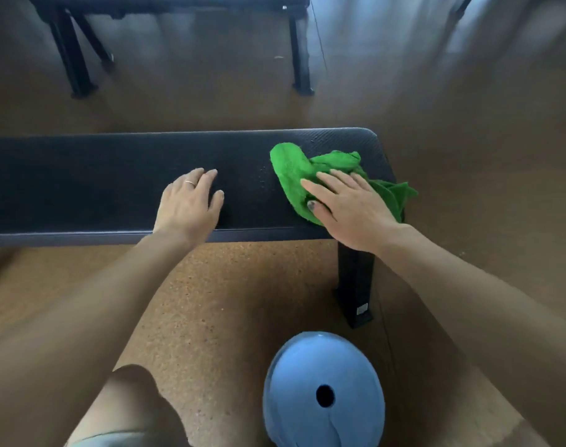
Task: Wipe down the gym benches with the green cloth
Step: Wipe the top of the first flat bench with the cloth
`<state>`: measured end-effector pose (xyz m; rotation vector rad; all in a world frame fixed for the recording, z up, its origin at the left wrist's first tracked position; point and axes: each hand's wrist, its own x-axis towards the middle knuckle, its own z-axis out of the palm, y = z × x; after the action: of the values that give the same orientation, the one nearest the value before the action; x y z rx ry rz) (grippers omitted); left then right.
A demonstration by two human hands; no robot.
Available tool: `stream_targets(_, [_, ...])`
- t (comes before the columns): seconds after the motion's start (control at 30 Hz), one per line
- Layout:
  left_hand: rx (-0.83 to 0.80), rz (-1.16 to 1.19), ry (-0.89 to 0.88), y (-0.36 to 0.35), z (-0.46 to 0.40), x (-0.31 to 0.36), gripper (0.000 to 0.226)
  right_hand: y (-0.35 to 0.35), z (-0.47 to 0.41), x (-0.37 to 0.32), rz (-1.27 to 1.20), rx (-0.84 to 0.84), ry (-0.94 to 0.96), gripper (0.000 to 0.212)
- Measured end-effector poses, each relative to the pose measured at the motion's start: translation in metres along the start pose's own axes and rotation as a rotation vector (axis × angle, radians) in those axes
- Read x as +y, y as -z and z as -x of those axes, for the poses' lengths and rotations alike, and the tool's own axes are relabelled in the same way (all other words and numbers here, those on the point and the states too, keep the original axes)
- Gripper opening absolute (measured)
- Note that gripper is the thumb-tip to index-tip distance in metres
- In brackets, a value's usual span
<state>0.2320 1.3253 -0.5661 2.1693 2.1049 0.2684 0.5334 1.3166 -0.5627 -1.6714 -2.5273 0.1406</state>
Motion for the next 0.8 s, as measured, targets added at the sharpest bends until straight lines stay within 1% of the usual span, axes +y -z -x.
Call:
stream_targets(0.03, [0.009,-0.023,-0.051,-0.004,-0.002,-0.004,0.052,-0.009,0.000,-0.002,-0.003,-0.068,-0.046,0.054])
stream_targets(0.07, [0.027,-0.040,-0.107,-0.009,-0.003,-0.008,0.051,-0.016,-0.001,-0.005,-0.007,-0.088,-0.099,0.054])
stream_targets(0.13, [0.077,-0.048,-0.183,-0.017,-0.003,-0.016,0.048,-0.022,-0.008,-0.013,-0.025,-0.049,-0.202,0.054])
stream_targets(0.2, [0.104,-0.042,-0.182,-0.020,-0.002,-0.021,0.048,-0.023,-0.021,-0.023,-0.016,-0.048,-0.254,0.055])
stream_targets(0.33, [0.143,-0.023,-0.175,-0.023,0.001,-0.020,0.053,-0.022,-0.066,-0.036,-0.016,-0.162,-0.267,0.056])
stream_targets(0.43, [0.141,-0.033,-0.179,-0.027,-0.002,-0.024,0.056,-0.023,-0.116,-0.041,-0.052,-0.166,-0.316,0.056])
stream_targets(0.5, [0.132,-0.046,-0.189,-0.028,-0.005,-0.025,0.060,-0.023,-0.134,-0.044,-0.062,-0.162,-0.366,0.057])
stream_targets(0.57, [0.134,-0.039,-0.197,-0.029,-0.005,-0.025,0.061,-0.022,-0.127,-0.054,-0.088,-0.168,-0.370,0.057])
stream_targets(0.67, [0.139,-0.027,-0.206,-0.029,-0.003,-0.025,0.060,-0.026,-0.076,-0.081,-0.120,-0.166,-0.313,0.057])
stream_targets(0.73, [0.140,-0.034,-0.212,-0.029,-0.004,-0.025,0.059,-0.025,-0.051,-0.095,-0.148,-0.196,-0.289,0.057])
stream_targets(0.8, [0.135,-0.049,-0.215,-0.029,-0.004,-0.025,0.059,-0.020,-0.055,-0.094,-0.164,-0.215,-0.288,0.055])
